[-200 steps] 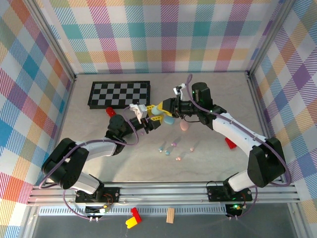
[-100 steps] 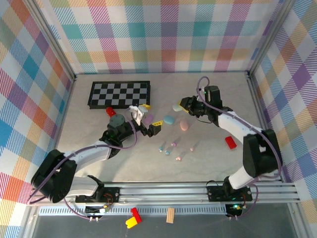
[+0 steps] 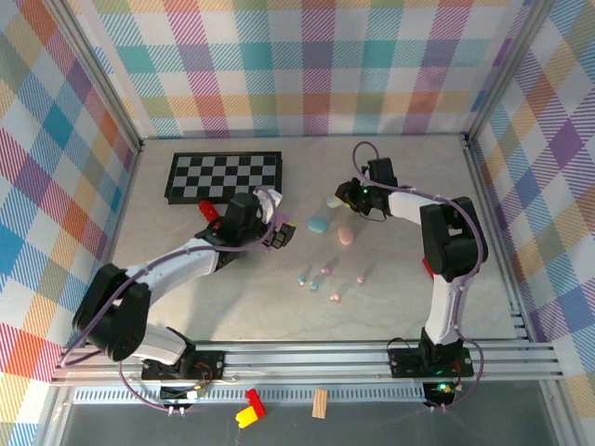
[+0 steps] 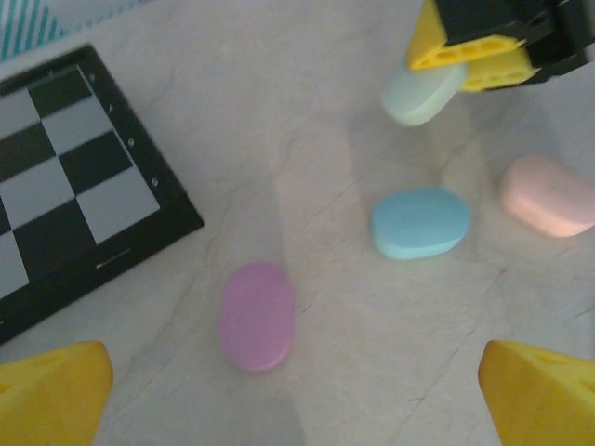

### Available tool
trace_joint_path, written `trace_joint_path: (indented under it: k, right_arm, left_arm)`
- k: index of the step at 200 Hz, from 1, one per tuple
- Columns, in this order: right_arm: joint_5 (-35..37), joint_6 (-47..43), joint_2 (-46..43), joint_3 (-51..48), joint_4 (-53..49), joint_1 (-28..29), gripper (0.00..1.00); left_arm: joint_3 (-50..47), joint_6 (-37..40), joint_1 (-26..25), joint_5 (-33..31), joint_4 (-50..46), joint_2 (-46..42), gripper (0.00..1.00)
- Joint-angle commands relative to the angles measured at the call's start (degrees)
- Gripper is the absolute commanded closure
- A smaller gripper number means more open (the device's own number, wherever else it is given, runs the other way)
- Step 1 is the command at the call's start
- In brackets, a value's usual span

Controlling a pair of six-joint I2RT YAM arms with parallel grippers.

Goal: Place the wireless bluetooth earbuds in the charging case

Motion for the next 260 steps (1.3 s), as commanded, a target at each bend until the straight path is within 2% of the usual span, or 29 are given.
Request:
trace_joint_path:
  k: [1,15,49,79,97,139,191,219,260]
  right_arm:
    - [0.9,-1.5,1.3,1.3,-0.5,-0.5,0.77]
    - [1.7,-2.2,1.4,1.3,-1.5,-0.6,0.73]
    - [4.5,-4.9,-1.0,0.4,-3.5,-1.0,0.52]
    - [7.6,-8.5,-6.0,-0.6,-6.7,-1.2,0.34]
    - [8.6,-10.0,-9.6,-2.2,-7.6,-1.2,0.27]
    - [8.7,-11.3,-17.6,-6.7,-8.5,-1.2,0.25]
    - [10.3,-12.4,-24.6,-9.2,-11.2,-1.3,0.25]
    - [8.8,-12.3,-27.1,-9.4,-11.8,-1.2,0.25]
    - [2.9,-11.3,-31.2,-11.7,-12.9,-1.3,0.25]
  left_arm:
    - [5.0,1.7,-0.2,-4.3,-10.1,4.3,0.03]
    - [8.5,1.8,-0.2,-4.7,-14.0,7.5,0.04]
    - [16.6,1.1,0.0,-5.1,-23.2,15.7,0.08]
    - [23.8,-0.1,0.5,-3.6,-30.3,22.4,0.11]
    - [26.8,0.0,0.9,-3.2,-32.5,25.1,0.12]
    - [31.4,0.3,2.2,-2.0,-35.0,30.1,0.19]
    - [33.8,1.0,3.3,0.0,-36.4,33.5,0.44]
    - [32.8,1.1,3.3,0.1,-35.1,32.4,0.59]
    - [28.6,1.1,3.3,1.6,-32.0,26.8,0.65]
